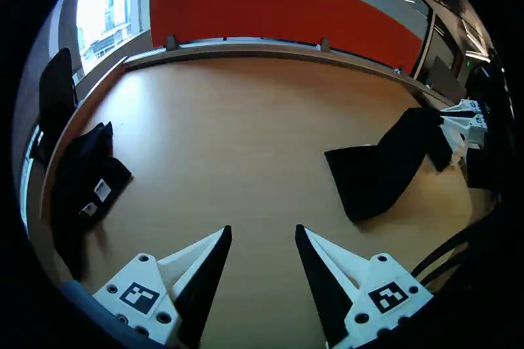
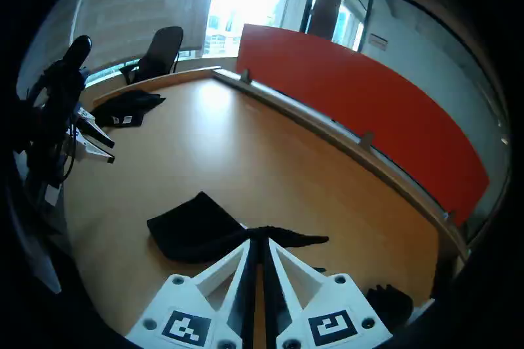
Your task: Fold towel
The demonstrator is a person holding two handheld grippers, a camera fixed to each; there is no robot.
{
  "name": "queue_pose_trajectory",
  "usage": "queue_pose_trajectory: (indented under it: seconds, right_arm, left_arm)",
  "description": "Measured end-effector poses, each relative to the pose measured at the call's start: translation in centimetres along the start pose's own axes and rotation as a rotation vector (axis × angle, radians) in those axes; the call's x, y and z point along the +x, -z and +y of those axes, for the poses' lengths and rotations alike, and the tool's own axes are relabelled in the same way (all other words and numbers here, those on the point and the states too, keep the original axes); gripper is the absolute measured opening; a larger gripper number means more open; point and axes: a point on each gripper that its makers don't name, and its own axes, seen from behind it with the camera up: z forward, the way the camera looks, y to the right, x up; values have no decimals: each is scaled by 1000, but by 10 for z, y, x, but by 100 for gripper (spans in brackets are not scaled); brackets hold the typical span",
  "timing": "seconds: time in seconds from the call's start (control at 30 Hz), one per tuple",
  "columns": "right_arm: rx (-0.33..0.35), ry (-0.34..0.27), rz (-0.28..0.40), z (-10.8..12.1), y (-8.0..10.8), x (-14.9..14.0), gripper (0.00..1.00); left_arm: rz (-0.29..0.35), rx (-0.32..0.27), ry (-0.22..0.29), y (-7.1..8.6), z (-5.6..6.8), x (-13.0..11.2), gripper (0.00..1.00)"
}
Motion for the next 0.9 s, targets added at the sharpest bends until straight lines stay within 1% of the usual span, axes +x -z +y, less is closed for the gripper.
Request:
queue_pose_trajectory:
  seconds: [0.4, 0.67, 0.9]
  right_arm:
    - [84, 50, -2, -33, -18, 7, 5]
    - [140, 58, -25, -59, -34, -1, 5]
    - [185, 58, -38, -79, -45, -6, 5]
  left_arm:
    - [8, -1, 6, 1, 1, 4, 71]
    - [12, -5, 9, 1, 3, 6, 71]
    - [16, -3, 16, 4, 0, 8, 71]
